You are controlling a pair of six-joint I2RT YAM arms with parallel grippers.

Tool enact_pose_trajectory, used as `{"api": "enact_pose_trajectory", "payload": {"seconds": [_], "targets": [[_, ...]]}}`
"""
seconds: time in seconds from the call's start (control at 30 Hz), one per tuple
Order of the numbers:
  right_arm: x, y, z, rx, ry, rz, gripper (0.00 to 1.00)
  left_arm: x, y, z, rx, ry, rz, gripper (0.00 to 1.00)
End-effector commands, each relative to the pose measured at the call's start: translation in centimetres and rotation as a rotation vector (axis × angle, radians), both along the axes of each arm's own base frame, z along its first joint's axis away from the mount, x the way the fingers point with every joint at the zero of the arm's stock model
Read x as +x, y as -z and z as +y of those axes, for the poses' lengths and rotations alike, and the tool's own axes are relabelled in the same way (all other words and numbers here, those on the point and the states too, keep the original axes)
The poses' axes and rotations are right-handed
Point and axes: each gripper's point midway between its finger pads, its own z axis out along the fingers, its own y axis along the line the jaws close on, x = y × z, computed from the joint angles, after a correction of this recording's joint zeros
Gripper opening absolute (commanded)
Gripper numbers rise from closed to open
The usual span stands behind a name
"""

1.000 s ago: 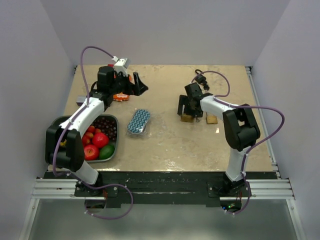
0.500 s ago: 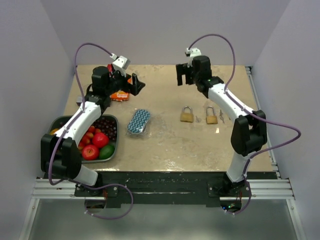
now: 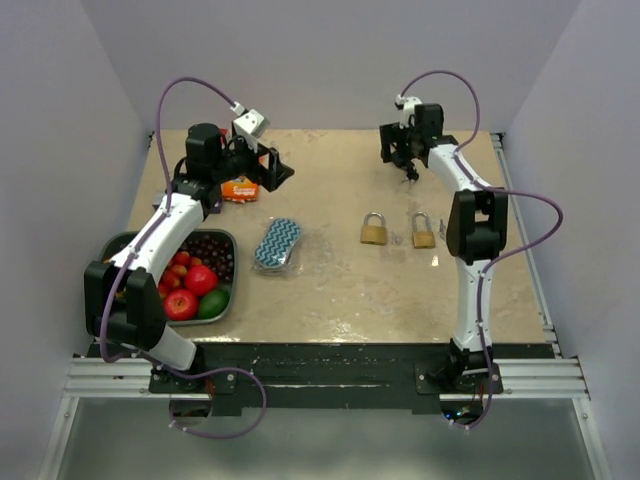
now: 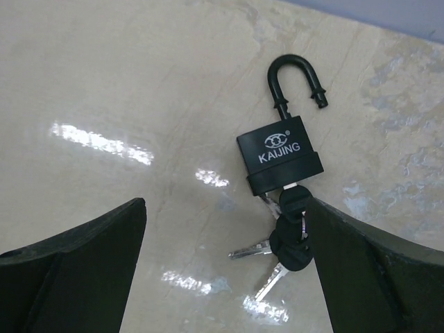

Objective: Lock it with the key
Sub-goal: Place the lock at the center of the board, then pick up the lock from the center of the board.

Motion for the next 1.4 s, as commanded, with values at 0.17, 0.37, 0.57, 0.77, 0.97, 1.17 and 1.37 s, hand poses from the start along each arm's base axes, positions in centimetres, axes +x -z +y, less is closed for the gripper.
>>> {"api": "enact_pose_trajectory", "payload": {"seconds": [0.17, 0.37, 0.57, 0.77, 0.97, 1.17, 1.37], "targets": [[3.4, 0.5, -0.8, -0.024, -0.037, -0.077, 0.99, -0.8, -0.6, -0.7, -0.009, 0.081, -0.031, 0.99], [4.8, 2.6, -1.3, -0.047, -0.026, -0.096, 0.99, -0.5, -0.6, -0.5, -0.005, 0.071, -0.028, 0.99], [6.0, 4.1, -3.2, -0.094, 0.037, -0.104, 0.99, -0.1, -0.9, -0.4, -0.007, 0.058, -0.030, 0.99], [7.0, 5.1, -3.9, -0.124, 0.051, -0.139, 0.99, 0.0, -1.4, -0.6, -0.015, 0.067, -0.027, 0.99], [6.7, 6.8, -3.1, -0.102, -0.002, -0.111, 0.92, 0.2, -1.9, -0.8, -0.014, 0.077, -0.041, 0.99], [5.0, 7.0, -1.4, -0.044, -0.097, -0.050, 0.53, 0.1, -1.1, -0.7, -0.003, 0.074, -0.011, 0.99], [0.9, 5.3, 1.4, 0.015, -0.271, 0.013, 0.31, 0.0, -1.1, -1.0, -0.012, 0.094, -0.010, 0.99]]}}
